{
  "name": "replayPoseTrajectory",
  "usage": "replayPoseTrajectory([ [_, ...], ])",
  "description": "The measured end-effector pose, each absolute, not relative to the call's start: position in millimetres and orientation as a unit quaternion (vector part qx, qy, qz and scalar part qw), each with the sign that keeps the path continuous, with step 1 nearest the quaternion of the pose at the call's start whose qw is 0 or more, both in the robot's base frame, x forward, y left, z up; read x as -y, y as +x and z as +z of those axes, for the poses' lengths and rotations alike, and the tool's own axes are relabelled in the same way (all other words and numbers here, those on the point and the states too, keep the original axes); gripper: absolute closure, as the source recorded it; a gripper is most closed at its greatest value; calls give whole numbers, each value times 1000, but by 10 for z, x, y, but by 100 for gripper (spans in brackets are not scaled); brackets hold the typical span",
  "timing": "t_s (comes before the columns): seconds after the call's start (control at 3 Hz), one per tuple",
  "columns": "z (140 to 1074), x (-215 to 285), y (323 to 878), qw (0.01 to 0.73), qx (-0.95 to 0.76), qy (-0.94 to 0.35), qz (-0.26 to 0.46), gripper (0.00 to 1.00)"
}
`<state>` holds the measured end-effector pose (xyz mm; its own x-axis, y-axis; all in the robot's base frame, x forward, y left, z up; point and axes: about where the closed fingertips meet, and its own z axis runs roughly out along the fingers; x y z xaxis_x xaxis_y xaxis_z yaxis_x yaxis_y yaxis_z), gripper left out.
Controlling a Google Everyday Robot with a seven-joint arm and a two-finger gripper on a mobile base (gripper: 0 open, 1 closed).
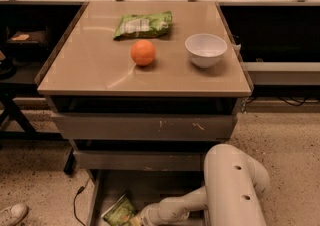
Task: Pick green jalapeno chip bag from bottom drawer and place on counter
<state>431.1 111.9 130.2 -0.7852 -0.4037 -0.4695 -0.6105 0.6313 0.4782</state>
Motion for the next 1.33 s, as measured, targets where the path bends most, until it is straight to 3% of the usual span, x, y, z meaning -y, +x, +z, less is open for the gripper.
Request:
replayPoseTrajectory([
  [0.33, 1302, -1119, 4311, 161, -889, -285, 321, 88],
  [0.67, 1366, -1113, 4318, 158, -883, -285, 338, 100],
  [1.33, 2517, -802, 4590, 162, -857, -257, 417, 100],
])
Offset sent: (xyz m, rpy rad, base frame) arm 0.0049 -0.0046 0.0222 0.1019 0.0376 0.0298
